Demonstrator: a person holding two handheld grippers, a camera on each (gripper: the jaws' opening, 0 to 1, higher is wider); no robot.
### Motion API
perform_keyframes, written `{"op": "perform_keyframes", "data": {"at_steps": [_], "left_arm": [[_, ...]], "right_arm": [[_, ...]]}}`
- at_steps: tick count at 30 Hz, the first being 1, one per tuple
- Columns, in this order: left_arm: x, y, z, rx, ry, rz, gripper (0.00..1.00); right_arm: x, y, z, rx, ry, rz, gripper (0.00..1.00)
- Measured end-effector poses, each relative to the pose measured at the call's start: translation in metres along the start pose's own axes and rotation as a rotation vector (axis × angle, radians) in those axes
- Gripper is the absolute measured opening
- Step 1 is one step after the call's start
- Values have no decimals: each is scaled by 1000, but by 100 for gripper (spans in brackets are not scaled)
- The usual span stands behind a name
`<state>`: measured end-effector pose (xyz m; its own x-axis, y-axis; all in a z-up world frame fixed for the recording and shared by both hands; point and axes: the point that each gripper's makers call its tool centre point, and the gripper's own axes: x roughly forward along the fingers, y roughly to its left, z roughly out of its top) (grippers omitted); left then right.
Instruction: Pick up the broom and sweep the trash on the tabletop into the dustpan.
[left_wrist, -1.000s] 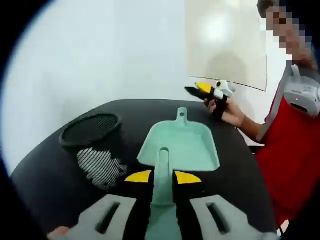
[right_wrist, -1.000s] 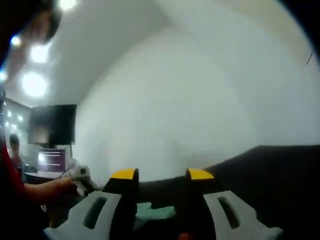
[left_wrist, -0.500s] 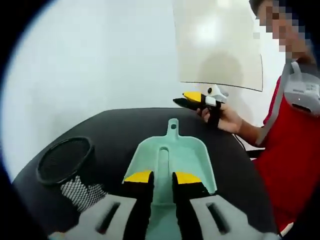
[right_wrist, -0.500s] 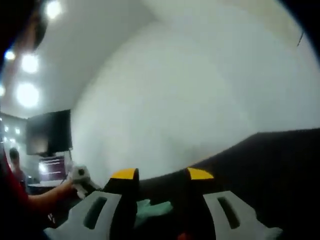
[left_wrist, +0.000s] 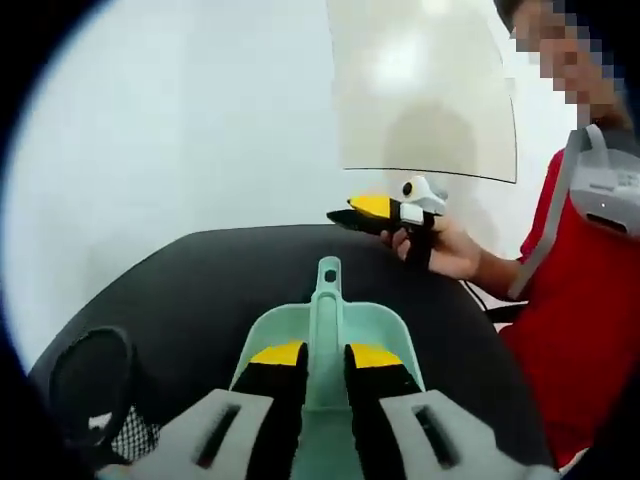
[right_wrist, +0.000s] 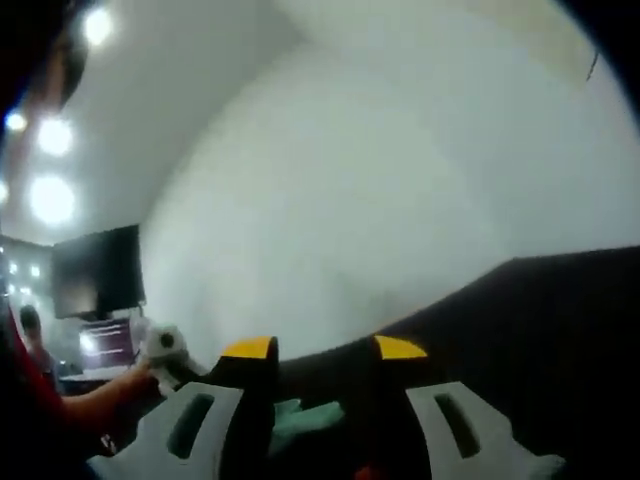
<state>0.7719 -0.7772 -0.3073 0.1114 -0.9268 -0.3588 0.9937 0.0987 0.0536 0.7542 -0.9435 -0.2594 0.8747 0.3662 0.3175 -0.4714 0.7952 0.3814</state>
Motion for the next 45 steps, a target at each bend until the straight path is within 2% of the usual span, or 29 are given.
{"op": "perform_keyframes", "data": {"at_steps": [21,26,31,36,39,41,45], "left_arm": [[45,-9,11,-14,27,-61,14],[51,-9,13,-12,35,-67,14],[56,-9,18,-5,32,-71,14],[60,-9,20,-2,36,-72,14],[65,-9,19,2,45,-73,14],[67,-8,19,6,51,-73,14],[72,-10,20,2,50,-81,14]], "right_arm": [[-2,-2,2,39,-15,-3,37],[0,-10,-8,36,34,-47,37],[0,-26,-22,-82,123,-137,35],[0,-34,-28,-163,169,-183,35],[-1,-40,-34,-239,225,-215,35],[1,-43,-40,-298,267,-225,35],[2,-43,-44,-327,288,-224,35]]}}
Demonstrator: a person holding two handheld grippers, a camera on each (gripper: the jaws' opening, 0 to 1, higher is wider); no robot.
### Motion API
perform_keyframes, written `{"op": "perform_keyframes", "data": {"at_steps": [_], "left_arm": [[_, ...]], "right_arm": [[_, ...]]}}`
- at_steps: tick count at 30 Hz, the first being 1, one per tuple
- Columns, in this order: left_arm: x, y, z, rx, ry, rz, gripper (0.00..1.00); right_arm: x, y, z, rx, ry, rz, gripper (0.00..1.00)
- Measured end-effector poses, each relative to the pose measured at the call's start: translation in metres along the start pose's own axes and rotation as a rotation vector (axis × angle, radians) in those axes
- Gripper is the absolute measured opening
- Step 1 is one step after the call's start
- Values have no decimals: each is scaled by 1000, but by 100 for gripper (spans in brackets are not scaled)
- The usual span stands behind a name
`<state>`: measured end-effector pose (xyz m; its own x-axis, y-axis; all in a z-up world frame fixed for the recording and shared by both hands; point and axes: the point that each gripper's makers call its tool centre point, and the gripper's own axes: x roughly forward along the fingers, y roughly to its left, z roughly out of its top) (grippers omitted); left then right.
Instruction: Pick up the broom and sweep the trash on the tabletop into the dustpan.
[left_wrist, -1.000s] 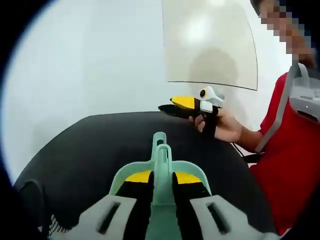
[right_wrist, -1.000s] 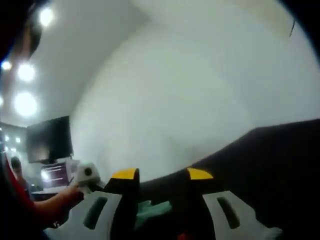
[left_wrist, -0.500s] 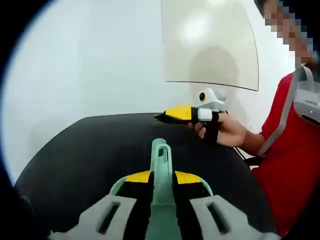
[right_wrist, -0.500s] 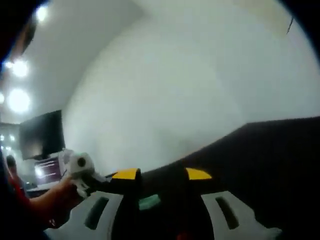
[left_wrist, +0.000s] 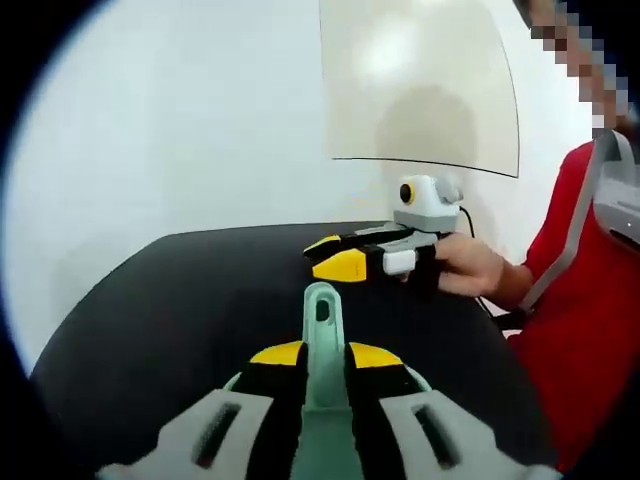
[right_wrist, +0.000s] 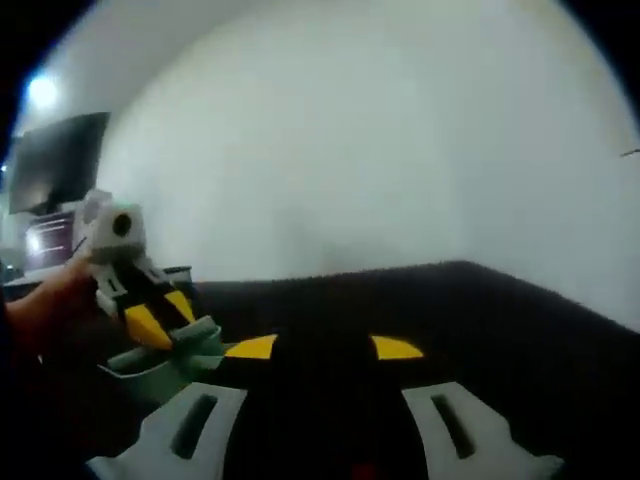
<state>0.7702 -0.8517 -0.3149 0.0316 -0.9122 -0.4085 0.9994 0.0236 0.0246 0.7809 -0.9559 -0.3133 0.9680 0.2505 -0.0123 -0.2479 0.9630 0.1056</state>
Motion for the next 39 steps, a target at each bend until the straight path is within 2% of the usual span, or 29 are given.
{"op": "perform_keyframes", "data": {"at_steps": [24,32,37,39], "left_arm": [[21,6,8,-9,-5,-17,14],[24,5,5,-9,13,-16,14],[23,6,7,-29,-3,-14,13],[21,6,15,-43,-37,-18,12]], "right_arm": [[2,1,-2,4,7,14,36],[2,3,-2,19,5,19,36],[2,3,-2,26,4,20,36],[2,3,-2,26,4,21,36]]}}
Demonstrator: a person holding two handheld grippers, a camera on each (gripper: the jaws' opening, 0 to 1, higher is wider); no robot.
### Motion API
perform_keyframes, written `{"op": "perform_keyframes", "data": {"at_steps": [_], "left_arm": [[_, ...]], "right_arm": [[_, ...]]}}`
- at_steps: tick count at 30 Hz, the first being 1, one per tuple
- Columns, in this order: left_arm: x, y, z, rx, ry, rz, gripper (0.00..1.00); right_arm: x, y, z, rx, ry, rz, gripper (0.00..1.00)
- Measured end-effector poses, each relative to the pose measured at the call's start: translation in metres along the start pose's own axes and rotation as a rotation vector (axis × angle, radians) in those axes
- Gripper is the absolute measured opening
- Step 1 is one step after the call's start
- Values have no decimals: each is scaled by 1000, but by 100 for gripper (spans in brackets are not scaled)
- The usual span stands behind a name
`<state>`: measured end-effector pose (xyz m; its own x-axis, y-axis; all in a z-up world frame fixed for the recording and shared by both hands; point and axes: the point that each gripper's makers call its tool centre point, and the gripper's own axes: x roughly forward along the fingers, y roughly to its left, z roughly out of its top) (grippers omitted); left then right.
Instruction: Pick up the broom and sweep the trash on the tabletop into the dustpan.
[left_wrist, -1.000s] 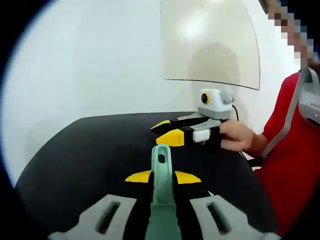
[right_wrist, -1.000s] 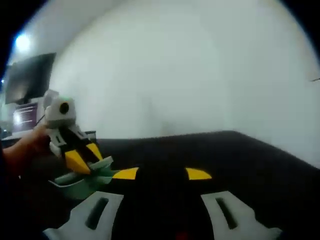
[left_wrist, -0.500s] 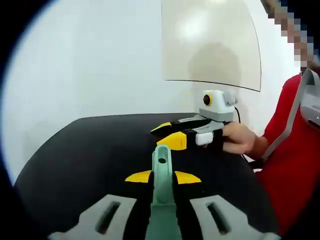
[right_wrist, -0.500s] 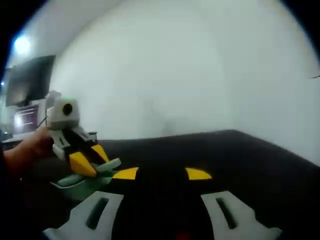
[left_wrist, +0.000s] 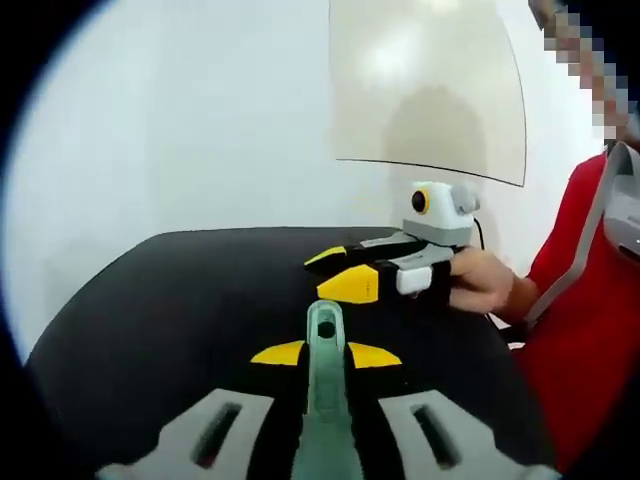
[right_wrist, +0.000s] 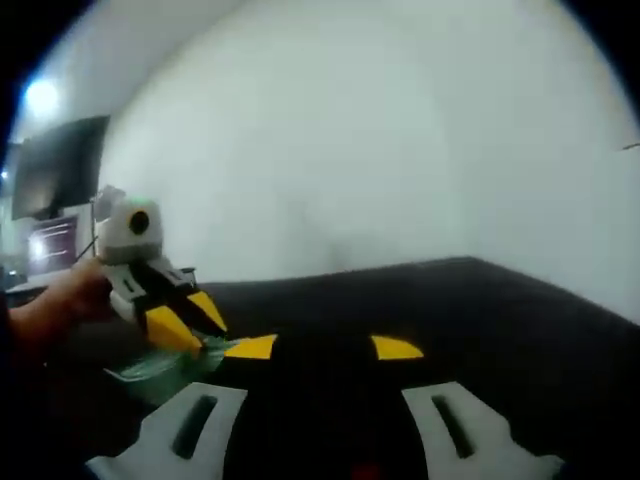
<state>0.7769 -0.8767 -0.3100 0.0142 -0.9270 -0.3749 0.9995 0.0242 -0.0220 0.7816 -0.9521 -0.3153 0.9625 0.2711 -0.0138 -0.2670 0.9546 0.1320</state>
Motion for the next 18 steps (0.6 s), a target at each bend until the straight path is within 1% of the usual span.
{"op": "perform_keyframes", "data": {"at_steps": [4,8,10,13,14,16,18], "left_arm": [[-3,-1,8,10,-16,10,12],[-9,0,9,11,-23,24,10],[-9,2,6,11,-14,38,10],[-10,5,-7,32,44,58,8],[-10,5,-10,39,52,61,7],[-11,4,-11,37,49,59,7],[-10,3,-9,29,36,51,7]], "right_arm": [[0,0,0,1,1,0,36],[-1,0,0,5,0,1,36],[-1,0,0,7,-1,1,36],[-1,-1,1,11,-2,0,36],[-1,-1,1,11,-2,0,36],[-1,-1,0,11,-1,0,36],[-1,-1,0,9,2,0,36]]}}
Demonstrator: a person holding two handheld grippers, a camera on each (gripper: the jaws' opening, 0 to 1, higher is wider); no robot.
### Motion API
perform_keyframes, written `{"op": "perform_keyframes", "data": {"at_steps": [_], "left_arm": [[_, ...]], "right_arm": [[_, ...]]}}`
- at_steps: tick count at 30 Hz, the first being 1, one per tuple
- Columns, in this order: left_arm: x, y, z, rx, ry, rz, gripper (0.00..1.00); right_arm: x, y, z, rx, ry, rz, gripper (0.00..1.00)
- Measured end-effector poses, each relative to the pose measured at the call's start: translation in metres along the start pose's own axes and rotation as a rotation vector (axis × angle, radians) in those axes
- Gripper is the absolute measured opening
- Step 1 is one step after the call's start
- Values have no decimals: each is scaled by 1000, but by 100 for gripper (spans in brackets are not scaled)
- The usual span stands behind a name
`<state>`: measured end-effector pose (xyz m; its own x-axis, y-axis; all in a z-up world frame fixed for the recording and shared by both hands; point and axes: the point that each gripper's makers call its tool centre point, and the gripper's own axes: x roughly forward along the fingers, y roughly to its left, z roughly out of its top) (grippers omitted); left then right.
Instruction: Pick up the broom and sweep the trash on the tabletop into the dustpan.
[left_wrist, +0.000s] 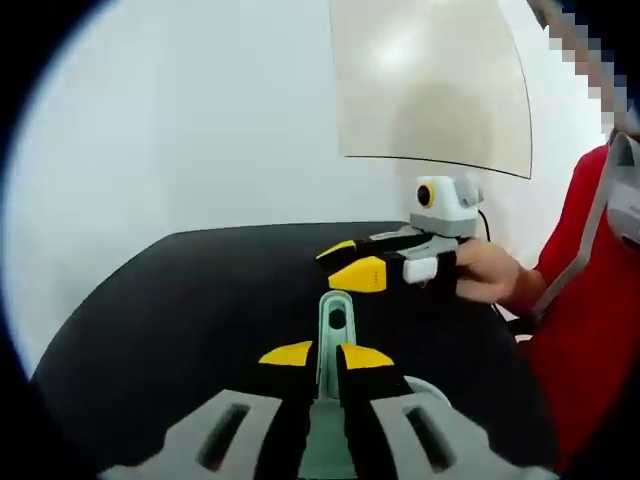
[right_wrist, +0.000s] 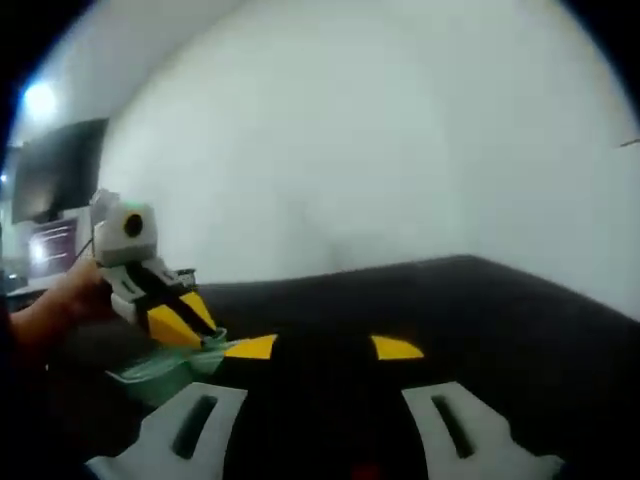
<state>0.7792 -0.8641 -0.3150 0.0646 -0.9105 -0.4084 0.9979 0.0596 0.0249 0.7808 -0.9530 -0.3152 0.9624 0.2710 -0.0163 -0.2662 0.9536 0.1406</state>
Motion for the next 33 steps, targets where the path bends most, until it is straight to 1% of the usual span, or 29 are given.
{"op": "perform_keyframes", "data": {"at_steps": [6,11,17,21,26,28,31,33], "left_arm": [[6,4,2,20,8,6,7],[15,2,0,40,22,2,5],[16,3,1,40,18,-1,5],[17,3,0,48,28,-3,5],[20,5,-1,67,52,10,9],[22,5,-1,66,58,13,9],[23,5,0,49,47,13,9],[22,6,1,19,40,10,10]], "right_arm": [[2,0,-3,-4,20,2,35],[3,2,-5,-1,27,13,32],[4,4,-4,11,27,23,31],[4,5,-5,15,29,28,29],[5,6,-5,20,34,35,28],[5,7,-7,24,43,40,28],[5,8,-7,24,45,44,28],[5,9,-7,30,43,45,29]]}}
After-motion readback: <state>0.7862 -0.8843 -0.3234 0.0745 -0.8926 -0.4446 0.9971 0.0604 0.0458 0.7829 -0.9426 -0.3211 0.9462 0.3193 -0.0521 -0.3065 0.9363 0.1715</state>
